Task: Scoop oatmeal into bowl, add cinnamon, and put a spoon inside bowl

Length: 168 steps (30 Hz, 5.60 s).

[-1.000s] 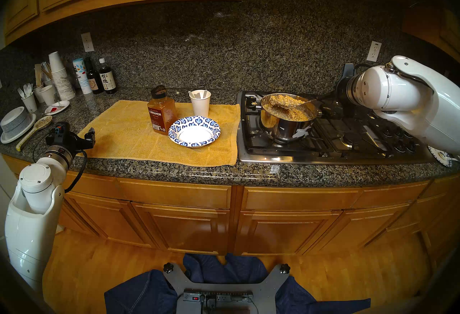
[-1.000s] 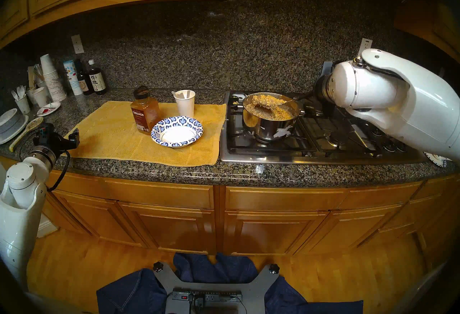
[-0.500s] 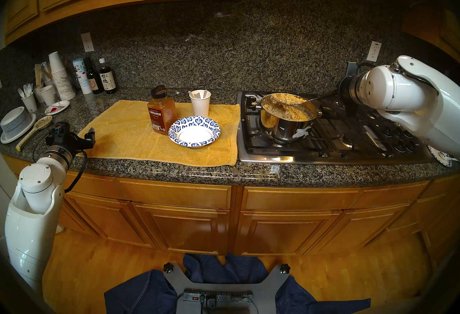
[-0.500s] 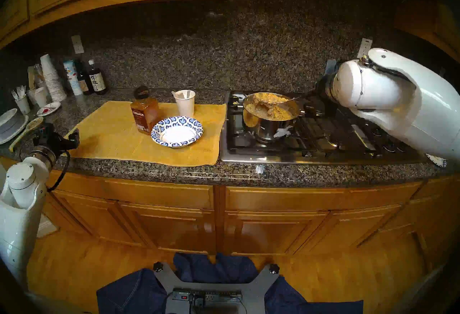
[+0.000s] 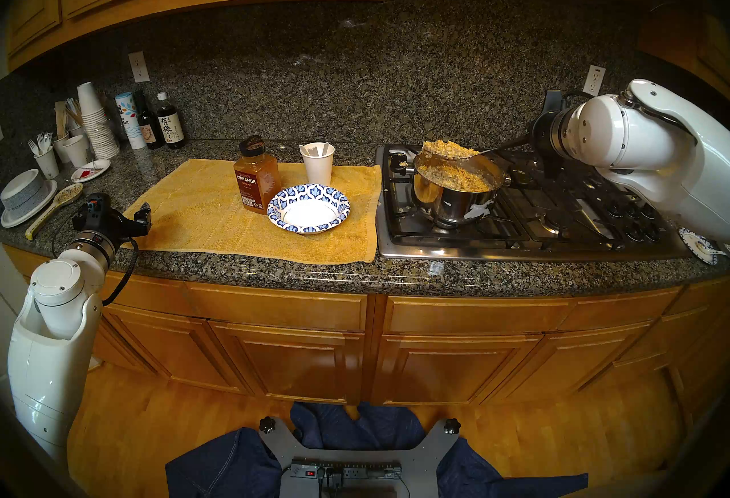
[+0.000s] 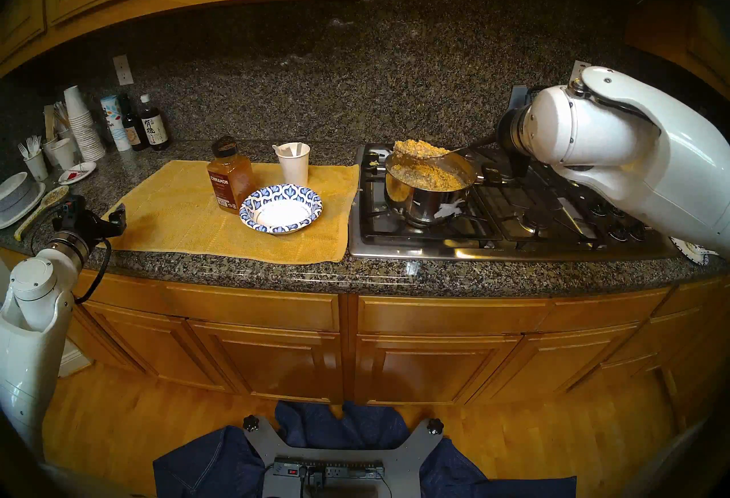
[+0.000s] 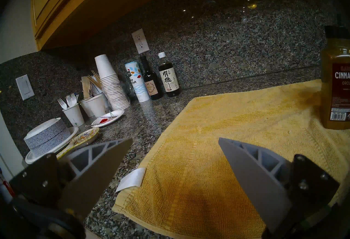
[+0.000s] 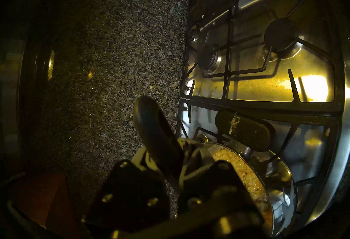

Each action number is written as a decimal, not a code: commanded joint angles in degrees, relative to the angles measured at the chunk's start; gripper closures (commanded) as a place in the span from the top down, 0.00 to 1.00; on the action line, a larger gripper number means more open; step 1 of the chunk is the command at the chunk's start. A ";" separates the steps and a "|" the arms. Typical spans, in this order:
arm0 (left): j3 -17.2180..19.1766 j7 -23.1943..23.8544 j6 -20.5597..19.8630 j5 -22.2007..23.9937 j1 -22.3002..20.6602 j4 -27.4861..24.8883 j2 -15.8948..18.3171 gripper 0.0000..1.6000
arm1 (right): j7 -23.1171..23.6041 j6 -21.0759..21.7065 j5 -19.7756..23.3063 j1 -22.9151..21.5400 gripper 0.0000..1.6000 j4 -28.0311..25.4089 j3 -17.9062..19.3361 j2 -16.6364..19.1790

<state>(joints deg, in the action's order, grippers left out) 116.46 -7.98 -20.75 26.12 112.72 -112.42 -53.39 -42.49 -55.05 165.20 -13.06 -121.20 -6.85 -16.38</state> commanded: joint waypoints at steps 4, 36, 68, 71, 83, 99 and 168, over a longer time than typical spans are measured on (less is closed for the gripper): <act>0.97 -0.09 0.62 -0.13 -0.98 -1.25 0.67 1.00 | 0.67 0.05 -0.20 -1.68 0.00 -0.47 3.06 1.03; 0.95 -0.11 0.60 -0.11 -0.98 -1.24 0.68 1.00 | -0.64 0.05 -0.20 -2.50 0.00 -2.89 4.44 1.75; 0.92 -0.14 0.58 -0.09 -0.99 -1.21 0.70 1.00 | -1.96 0.05 -0.20 -1.59 0.00 -0.81 11.14 -16.31; 0.92 -0.14 0.59 -0.09 -0.98 -1.22 0.70 1.00 | -2.48 0.05 -0.20 -0.87 0.00 -0.84 11.71 -18.31; 0.95 -0.13 0.62 -0.09 -0.97 -1.25 0.70 1.00 | -3.55 0.05 -0.20 2.44 0.00 1.56 13.00 -26.45; 0.97 -0.13 0.65 -0.09 -0.95 -1.26 0.70 1.00 | -6.76 0.05 -1.74 1.23 0.00 4.48 9.59 -31.97; 0.86 -0.18 0.53 -0.05 -0.99 -1.16 0.73 1.00 | -17.34 7.53 -33.59 -22.38 0.00 8.45 -25.94 -52.69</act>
<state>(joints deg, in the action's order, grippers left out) 116.40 -8.07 -20.77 26.18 112.76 -112.38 -53.34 -56.17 -48.54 137.89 -29.40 -114.23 -32.35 -66.10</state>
